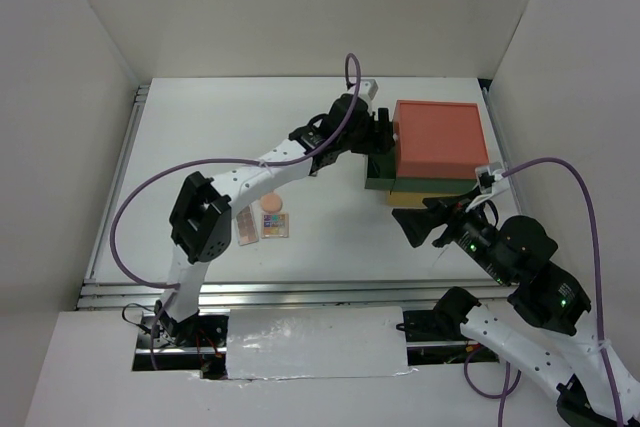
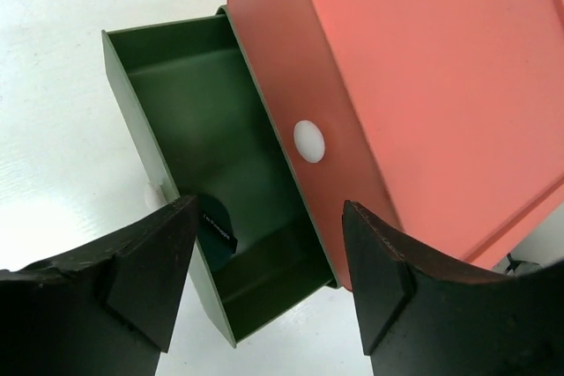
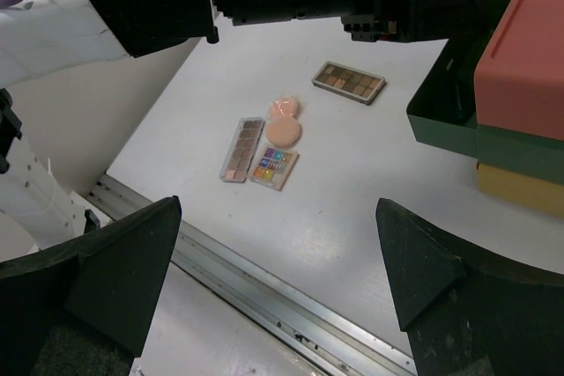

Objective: Organize the makeup

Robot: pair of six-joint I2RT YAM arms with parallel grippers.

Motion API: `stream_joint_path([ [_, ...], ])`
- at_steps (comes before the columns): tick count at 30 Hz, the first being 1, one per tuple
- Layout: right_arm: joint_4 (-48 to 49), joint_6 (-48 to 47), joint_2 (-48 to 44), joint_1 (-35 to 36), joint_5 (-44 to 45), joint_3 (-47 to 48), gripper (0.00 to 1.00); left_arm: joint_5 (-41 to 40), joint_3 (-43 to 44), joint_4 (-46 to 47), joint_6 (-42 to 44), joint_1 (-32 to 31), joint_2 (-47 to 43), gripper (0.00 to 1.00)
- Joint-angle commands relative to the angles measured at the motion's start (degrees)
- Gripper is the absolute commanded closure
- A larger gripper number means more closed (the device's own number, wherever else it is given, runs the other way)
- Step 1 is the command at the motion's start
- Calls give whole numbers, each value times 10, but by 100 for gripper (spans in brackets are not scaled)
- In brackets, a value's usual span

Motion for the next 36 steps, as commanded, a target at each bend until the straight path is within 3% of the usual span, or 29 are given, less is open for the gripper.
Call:
stream_joint_path([
  [1,6,-7,-6,4,8,15,0,-1,5,16,-8,5,-7,21],
  [5,5,-7,-3,4,8,17,0,-42,-31,9,-8,9,-71,18],
  [8,8,-7,-3,3,5,15,0,-142,-45,-48,-28,15,-104,12],
  [10,14,-5,-5,3,-2,8,0,-204,-64,-150,-94,60,-143,3],
  [14,22,-2,-2,3,-7,0,0,-212,-160,-198,-163,111,-186,0],
  [19,38,2,5,3,-20,-14,0,-212,-259,-213,-174,174,-224,1],
  [23,55,5,12,4,-29,-28,0,-224,-338,-198,-185,183,-235,3],
  [36,78,6,31,4,-47,-48,0,-181,-409,-153,-214,179,-182,20],
])
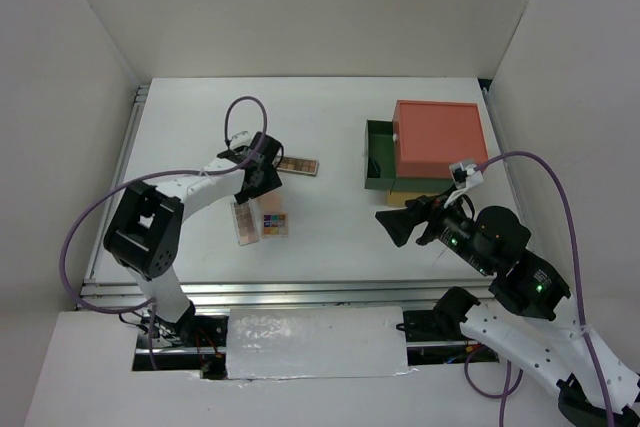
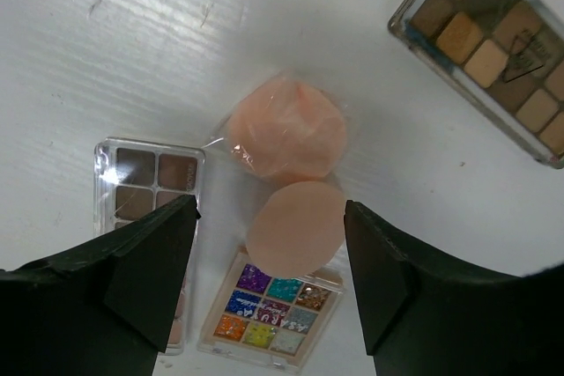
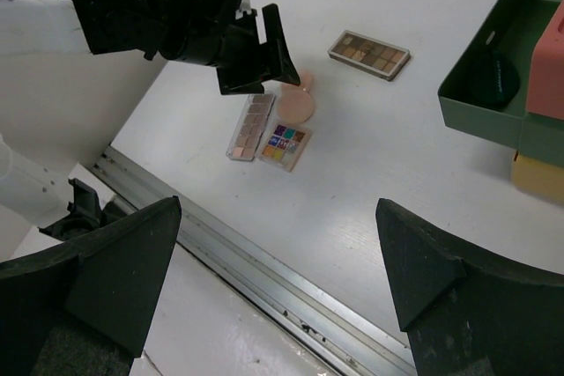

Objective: Organize the makeup

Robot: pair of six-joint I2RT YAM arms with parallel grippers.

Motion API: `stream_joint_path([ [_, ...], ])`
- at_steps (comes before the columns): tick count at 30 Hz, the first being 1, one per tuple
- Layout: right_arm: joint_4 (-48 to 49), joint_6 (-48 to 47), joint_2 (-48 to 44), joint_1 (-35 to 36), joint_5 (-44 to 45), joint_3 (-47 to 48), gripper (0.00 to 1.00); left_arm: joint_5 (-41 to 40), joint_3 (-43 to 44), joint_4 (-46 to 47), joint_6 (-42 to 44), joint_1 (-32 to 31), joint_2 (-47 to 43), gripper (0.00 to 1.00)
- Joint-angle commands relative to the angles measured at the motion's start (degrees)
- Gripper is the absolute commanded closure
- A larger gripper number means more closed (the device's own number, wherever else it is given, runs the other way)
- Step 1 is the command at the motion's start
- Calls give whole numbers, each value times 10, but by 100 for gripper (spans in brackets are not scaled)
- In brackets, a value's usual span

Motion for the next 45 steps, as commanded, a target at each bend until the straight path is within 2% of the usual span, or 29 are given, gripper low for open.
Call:
stream_joint_path([
  [1,37,-1,-2,3,-5,-4,0,7,-8,20,-18,-10,13,20],
  [8,38,-1,7,4,-9,2,0,-7,3,5,-28,-46,30,20],
  [11,37,0,5,3,-10,1,0,-6,2,7,-32,-50,43,23],
  [14,35,1,3,3,-8,1,0,-5,5,6,-33,-50,56,31],
  [15,32,-1,3,4,-8,2,0,-5,5,8,-33,-50,57,40],
  [18,30,-2,2,3,-5,4,0,-6,5,11,-32,-50,57,47],
  [25,29,-3,0,2,-3,6,0,4,16,20,-20,-50,71,58],
  [27,26,-2,0,3,-1,7,0,10,21,23,-13,-50,76,72],
  [30,20,-3,-4,3,4,10,0,21,23,31,-9,-53,74,81],
  [39,12,-3,-8,4,10,16,0,53,53,76,18,-99,-11,83],
  [45,3,-3,-14,4,16,24,0,96,130,130,68,-138,-13,83],
])
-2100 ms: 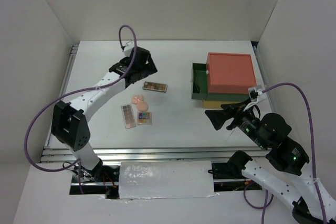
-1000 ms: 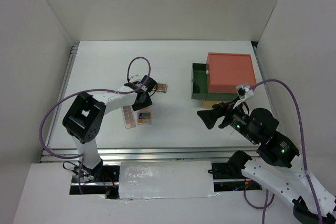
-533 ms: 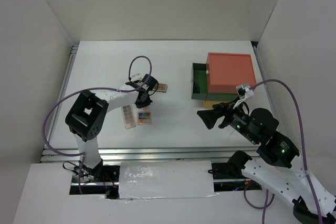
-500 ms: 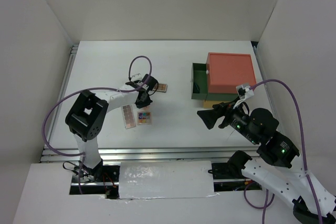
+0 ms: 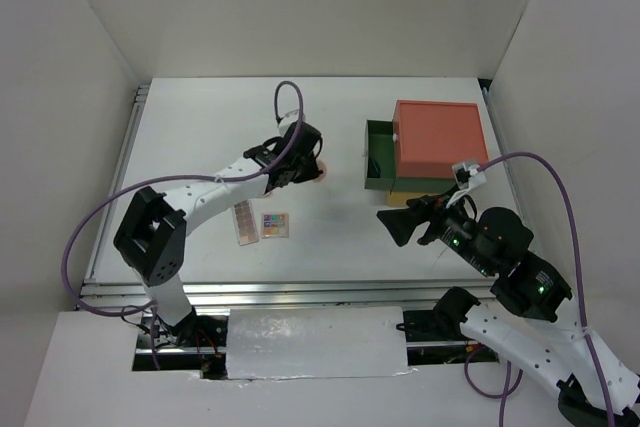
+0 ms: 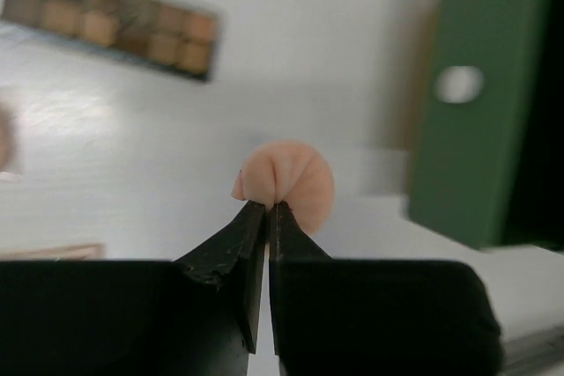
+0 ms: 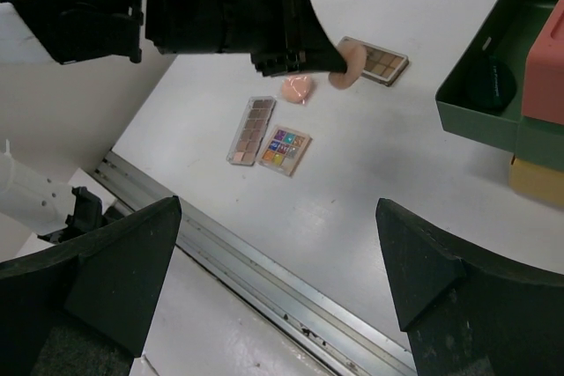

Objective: Organize the makeup

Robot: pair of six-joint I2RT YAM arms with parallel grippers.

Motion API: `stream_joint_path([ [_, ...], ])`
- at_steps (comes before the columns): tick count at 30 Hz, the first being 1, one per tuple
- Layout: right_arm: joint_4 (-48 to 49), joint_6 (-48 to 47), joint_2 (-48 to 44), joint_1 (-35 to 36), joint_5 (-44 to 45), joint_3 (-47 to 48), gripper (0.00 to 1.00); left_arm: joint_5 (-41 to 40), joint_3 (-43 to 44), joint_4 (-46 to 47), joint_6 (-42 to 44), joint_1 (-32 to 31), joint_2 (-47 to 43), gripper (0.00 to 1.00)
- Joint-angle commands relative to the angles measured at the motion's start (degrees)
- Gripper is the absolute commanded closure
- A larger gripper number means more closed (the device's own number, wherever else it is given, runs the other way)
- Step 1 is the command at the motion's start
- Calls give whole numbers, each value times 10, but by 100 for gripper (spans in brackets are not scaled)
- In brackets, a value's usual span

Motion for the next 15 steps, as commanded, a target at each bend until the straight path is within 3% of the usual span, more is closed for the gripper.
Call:
stream_joint_path([
  [1,-1,-3,-9,4,11,24,0,41,56,75,52,-26,-19,83],
  [7,-12,-2,-15,4,15,32,0,114,158,140,94,-34,44,75],
  [15,-28,-5,-27,4,26,39,0,171,265,148,92,-34,147,65],
])
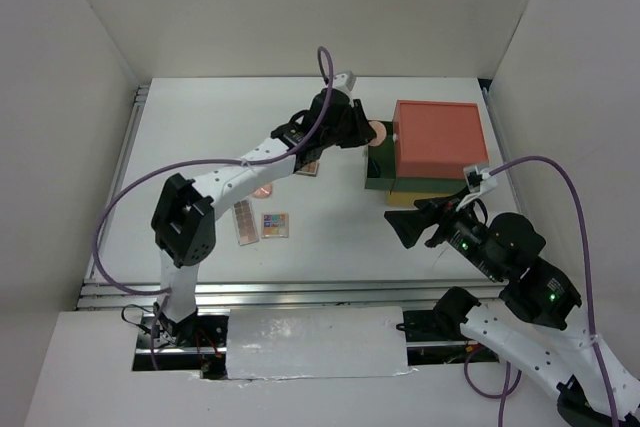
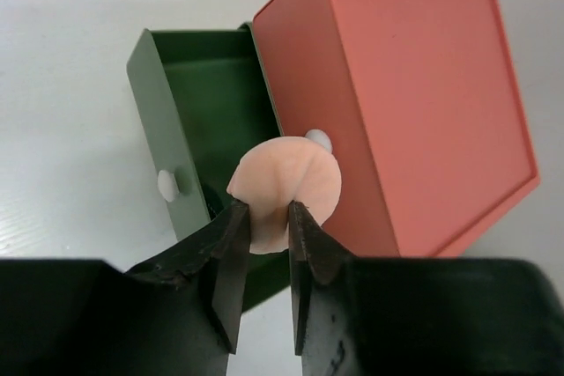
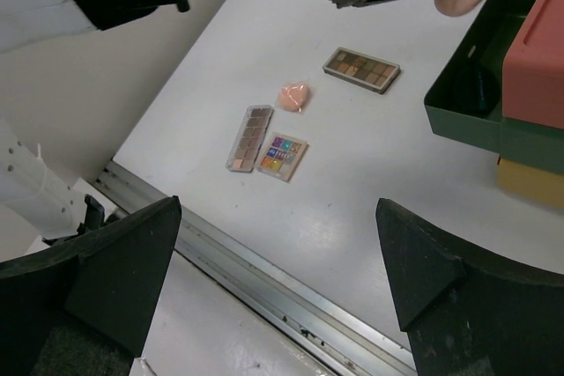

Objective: Organize the makeup

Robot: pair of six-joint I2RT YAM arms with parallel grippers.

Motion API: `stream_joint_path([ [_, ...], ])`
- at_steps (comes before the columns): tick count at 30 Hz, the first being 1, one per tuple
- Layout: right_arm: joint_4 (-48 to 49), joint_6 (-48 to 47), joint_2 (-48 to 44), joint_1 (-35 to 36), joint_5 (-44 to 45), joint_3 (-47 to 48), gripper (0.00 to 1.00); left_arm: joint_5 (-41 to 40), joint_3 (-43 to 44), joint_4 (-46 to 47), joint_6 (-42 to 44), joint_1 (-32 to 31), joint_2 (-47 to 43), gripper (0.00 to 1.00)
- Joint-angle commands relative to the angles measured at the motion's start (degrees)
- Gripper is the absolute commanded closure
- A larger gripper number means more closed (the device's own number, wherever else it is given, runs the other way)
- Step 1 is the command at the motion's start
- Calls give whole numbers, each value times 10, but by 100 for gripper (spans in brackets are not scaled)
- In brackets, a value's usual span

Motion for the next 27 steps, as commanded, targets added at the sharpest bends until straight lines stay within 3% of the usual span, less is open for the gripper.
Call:
stream_joint_path([
  [1,-6,-5,-6,4,10,24,0,42,34,14,9,1,41,64],
  [3,-7,-6,-8,4,10,25,0,52,40,16,6,1,56,58],
  [8,-5,-9,-8,4,12,22,0,82,58,14,8,1,78,9],
  [10,-4,-8,-4,4,10,21,0,76,59,8,10,1,72,2],
  [16,0,-8,-3,3,9,22,0,-1,8,-4,20,3,-8,1],
  [18,1,-9,-2,4,6,22,0,-60,1,-66,10,5,-41,1],
  [20,2,-9,1,4,5,20,0,-171,3,-127,-11,10,-62,1],
  [22,3,-9,1,4,2,16,0,-218,-6,-203,-52,38,-73,1],
  [27,16,-6,5,4,-4,8,0,-245,-112,-262,-100,136,-114,1],
])
